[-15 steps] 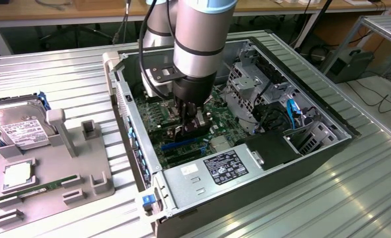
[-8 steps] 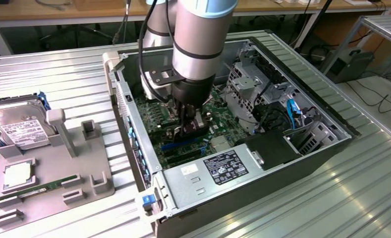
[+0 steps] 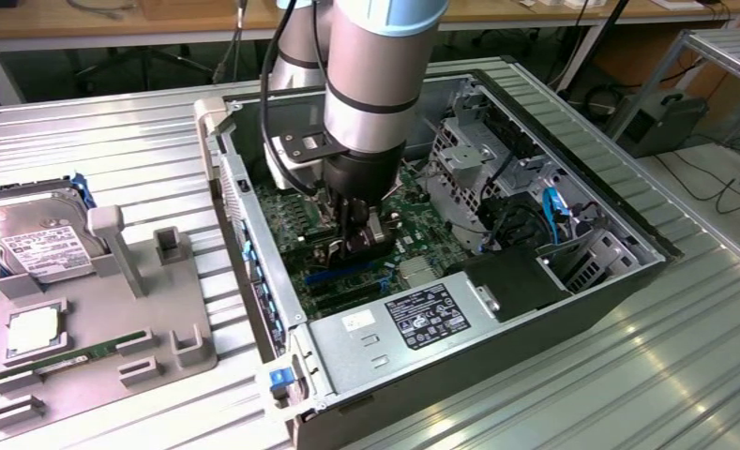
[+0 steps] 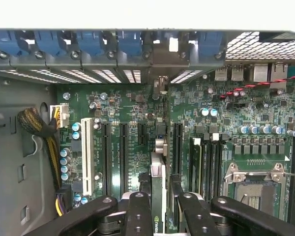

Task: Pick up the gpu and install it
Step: 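Insert the gpu into the slot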

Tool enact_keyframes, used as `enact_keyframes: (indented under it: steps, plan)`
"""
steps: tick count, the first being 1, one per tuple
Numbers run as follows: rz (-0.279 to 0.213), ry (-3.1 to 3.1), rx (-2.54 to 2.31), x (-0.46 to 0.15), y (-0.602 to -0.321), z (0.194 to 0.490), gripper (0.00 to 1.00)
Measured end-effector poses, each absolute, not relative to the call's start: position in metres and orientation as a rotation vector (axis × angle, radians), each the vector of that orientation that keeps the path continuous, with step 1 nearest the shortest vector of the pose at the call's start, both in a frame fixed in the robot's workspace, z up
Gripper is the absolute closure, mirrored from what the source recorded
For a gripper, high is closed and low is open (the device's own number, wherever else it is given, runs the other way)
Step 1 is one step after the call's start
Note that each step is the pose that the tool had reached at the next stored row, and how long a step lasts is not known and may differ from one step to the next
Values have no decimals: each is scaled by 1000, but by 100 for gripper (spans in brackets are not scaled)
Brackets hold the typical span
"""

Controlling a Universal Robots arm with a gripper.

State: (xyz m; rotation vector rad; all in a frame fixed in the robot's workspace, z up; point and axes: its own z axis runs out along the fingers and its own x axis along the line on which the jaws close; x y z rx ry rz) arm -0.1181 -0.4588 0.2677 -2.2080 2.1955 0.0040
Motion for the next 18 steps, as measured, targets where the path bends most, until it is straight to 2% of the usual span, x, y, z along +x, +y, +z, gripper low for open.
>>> enact_keyframes:
  steps: [18]
  plan:
    - [-3,2200,-2210,-119,-459,266,74]
